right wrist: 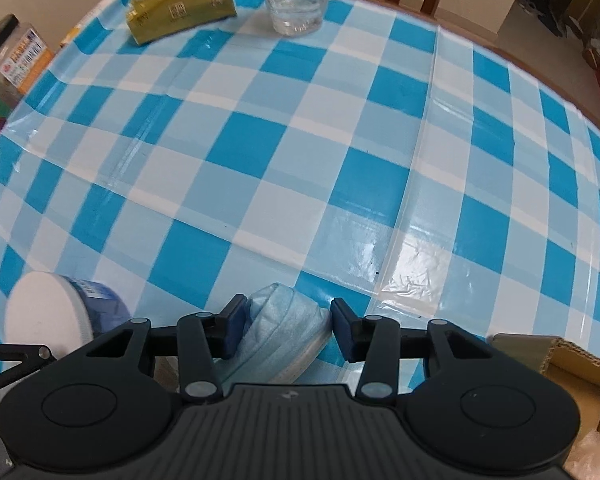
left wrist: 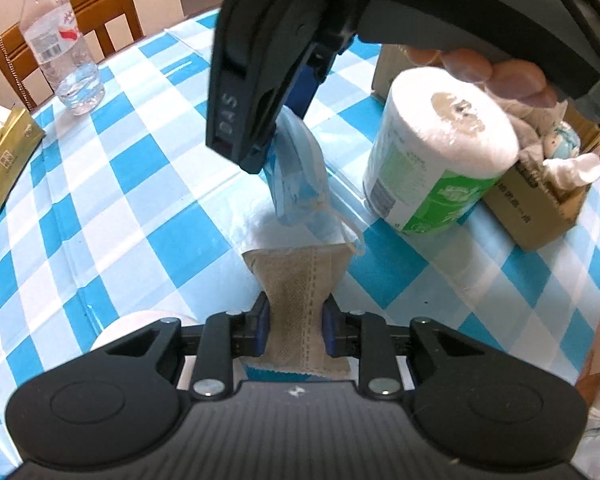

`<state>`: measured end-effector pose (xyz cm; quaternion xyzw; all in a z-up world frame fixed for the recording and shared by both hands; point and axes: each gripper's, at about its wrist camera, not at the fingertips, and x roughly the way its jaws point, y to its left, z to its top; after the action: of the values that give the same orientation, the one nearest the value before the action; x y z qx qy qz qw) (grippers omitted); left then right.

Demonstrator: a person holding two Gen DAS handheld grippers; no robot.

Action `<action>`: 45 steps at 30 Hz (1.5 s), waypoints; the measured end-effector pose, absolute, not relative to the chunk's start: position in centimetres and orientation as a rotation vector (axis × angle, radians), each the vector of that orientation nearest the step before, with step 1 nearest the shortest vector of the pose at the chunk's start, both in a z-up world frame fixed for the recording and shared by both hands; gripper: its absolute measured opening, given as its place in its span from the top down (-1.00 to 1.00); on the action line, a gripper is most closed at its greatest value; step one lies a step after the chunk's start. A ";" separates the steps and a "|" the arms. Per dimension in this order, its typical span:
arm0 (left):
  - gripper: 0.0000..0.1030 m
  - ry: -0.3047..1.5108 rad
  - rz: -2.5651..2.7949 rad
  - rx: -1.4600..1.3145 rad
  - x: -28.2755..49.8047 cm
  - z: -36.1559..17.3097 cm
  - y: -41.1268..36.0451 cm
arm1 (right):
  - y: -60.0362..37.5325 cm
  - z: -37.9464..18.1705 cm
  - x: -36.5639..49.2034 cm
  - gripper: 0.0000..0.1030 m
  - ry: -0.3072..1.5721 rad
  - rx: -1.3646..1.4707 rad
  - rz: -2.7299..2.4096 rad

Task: Organize soft objects
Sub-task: 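Carry the mask into the box and open the right gripper while the left carries the pad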

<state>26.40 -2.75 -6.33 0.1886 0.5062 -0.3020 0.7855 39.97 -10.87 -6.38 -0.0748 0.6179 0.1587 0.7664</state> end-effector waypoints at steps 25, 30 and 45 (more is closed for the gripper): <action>-0.31 1.143 -0.667 0.481 23.7 -9.2 -5.9 | -12.8 -0.4 36.1 0.01 1.244 -0.150 0.393; -0.29 1.106 -0.647 0.562 22.9 -10.3 -7.0 | -12.9 -0.5 36.2 0.01 1.243 -0.145 0.391; 0.20 1.118 -0.731 0.643 23.1 -10.9 -7.8 | -13.1 -0.1 36.2 0.01 1.232 -0.141 0.397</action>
<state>23.05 -7.83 -10.90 0.2929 0.5092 -0.3328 0.7377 36.15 -13.11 -0.12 -0.0658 0.5735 0.1850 0.7953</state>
